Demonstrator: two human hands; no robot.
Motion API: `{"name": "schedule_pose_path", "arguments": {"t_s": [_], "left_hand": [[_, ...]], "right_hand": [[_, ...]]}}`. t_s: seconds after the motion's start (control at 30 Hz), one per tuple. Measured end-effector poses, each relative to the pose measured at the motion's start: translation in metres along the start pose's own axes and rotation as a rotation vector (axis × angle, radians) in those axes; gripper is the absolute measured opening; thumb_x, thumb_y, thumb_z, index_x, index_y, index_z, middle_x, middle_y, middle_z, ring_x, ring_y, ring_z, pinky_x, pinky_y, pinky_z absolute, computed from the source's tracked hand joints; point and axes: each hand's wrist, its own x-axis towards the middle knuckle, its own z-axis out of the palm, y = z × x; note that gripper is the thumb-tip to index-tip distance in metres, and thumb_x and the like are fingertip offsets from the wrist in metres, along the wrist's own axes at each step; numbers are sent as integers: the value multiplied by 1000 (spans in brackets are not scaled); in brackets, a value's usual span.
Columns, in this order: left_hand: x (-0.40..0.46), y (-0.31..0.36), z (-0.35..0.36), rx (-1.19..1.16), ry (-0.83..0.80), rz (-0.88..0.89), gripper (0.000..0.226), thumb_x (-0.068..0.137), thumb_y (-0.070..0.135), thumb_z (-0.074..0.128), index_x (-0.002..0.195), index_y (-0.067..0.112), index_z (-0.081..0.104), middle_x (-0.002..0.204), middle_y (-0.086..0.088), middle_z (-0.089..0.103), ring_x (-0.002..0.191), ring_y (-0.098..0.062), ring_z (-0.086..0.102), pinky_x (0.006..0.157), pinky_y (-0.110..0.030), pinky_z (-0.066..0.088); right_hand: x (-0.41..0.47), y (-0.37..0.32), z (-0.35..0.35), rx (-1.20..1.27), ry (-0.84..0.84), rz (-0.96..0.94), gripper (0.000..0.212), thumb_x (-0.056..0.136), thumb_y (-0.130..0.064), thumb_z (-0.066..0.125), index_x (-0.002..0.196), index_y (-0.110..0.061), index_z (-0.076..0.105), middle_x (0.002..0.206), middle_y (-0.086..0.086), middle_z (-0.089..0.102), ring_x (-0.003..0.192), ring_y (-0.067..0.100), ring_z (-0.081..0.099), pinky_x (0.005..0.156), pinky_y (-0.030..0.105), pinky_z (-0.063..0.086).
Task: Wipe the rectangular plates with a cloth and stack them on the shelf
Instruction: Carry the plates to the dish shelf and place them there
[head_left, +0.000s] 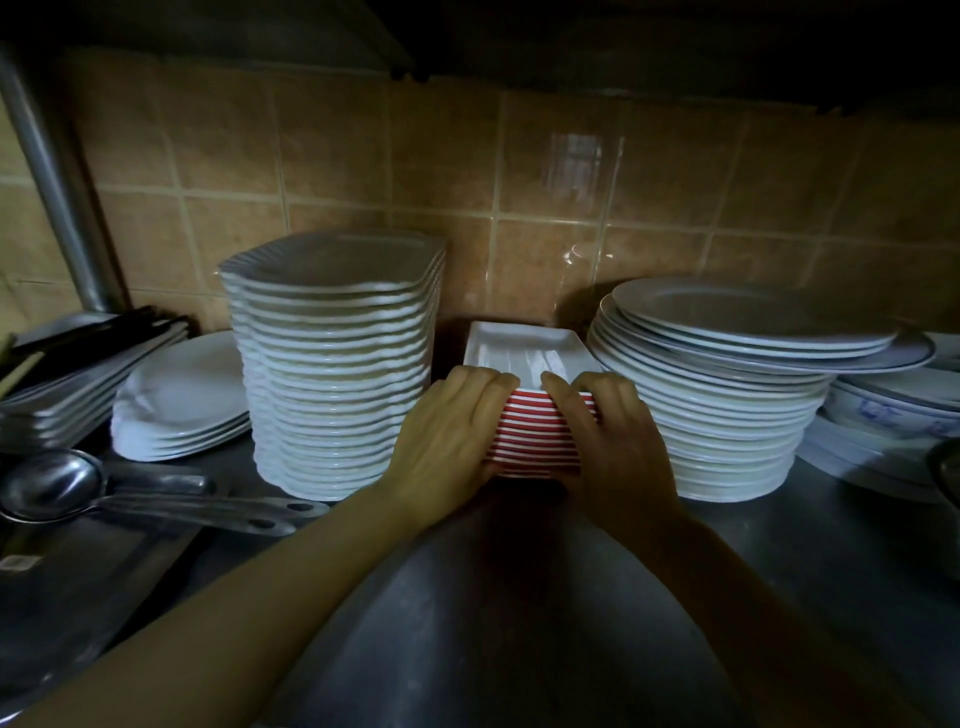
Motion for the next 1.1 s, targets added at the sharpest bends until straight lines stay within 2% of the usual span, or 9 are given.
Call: {"name": "schedule_pose_path", "arguments": {"t_s": [0.07, 0.17, 0.23, 0.33, 0.5, 0.7, 0.9, 1.0, 1.1], "left_hand": [[1, -5, 3, -10, -9, 16, 70, 64, 35, 80, 120, 7, 48, 111, -12, 59, 95, -28, 54, 75, -36, 46], [3, -10, 7, -2, -38, 22, 73, 62, 34, 82, 120, 6, 49, 112, -12, 58, 96, -28, 53, 75, -37, 47], [5, -12, 10, -8, -51, 22, 74, 61, 36, 82, 120, 7, 49, 112, -11, 58, 97, -27, 52, 76, -35, 45], [9, -14, 11, -18, -69, 28, 80, 53, 34, 86, 118, 9, 47, 110, -9, 58, 96, -24, 49, 76, -31, 43], [16, -19, 15, -37, -119, 27, 91, 41, 36, 90, 116, 12, 45, 109, -7, 57, 97, -19, 42, 74, -29, 46], [19, -25, 27, -44, -143, 40, 92, 44, 45, 90, 116, 15, 42, 109, -5, 57, 97, -19, 43, 77, -32, 48], [16, -34, 36, -61, -153, 16, 85, 50, 36, 89, 117, 17, 41, 112, -6, 57, 102, -19, 40, 77, -37, 53], [15, -36, 38, -67, -167, 10, 83, 52, 34, 89, 117, 17, 41, 112, -5, 56, 101, -20, 39, 78, -36, 52], [15, -36, 39, -68, -172, 0, 82, 53, 32, 89, 118, 16, 42, 114, -6, 55, 103, -21, 39, 80, -35, 51]], "right_hand": [[0, 5, 0, -3, -6, 5, 78, 68, -47, 68, 131, -9, 41, 120, 24, 55, 109, 37, 52, 88, 45, 46], [4, 8, 1, -3, -58, 28, 88, 53, -35, 85, 126, -8, 43, 114, 22, 59, 107, 37, 53, 77, 43, 52], [6, 9, 4, 29, -84, 38, 89, 49, -29, 89, 123, -9, 43, 113, 21, 59, 106, 38, 56, 76, 43, 54], [8, 11, 7, 99, -84, 32, 83, 53, -26, 88, 120, -7, 43, 114, 22, 59, 107, 39, 58, 80, 45, 56], [14, 14, 13, 112, -147, 114, 79, 47, -20, 90, 114, -2, 54, 111, 23, 59, 98, 38, 62, 69, 46, 58], [18, 17, 23, 105, -161, 134, 78, 38, -18, 92, 106, -2, 59, 105, 21, 60, 94, 37, 62, 63, 43, 58], [23, 13, 32, 85, -133, 125, 78, 28, -20, 93, 98, -7, 61, 97, 17, 61, 85, 33, 63, 56, 36, 54], [23, 13, 35, 109, -155, 123, 76, 34, -19, 93, 102, -8, 61, 101, 17, 60, 89, 34, 62, 59, 37, 54], [23, 17, 36, 141, -217, 116, 76, 46, -21, 91, 114, -6, 59, 115, 21, 56, 103, 37, 57, 73, 43, 53]]}}
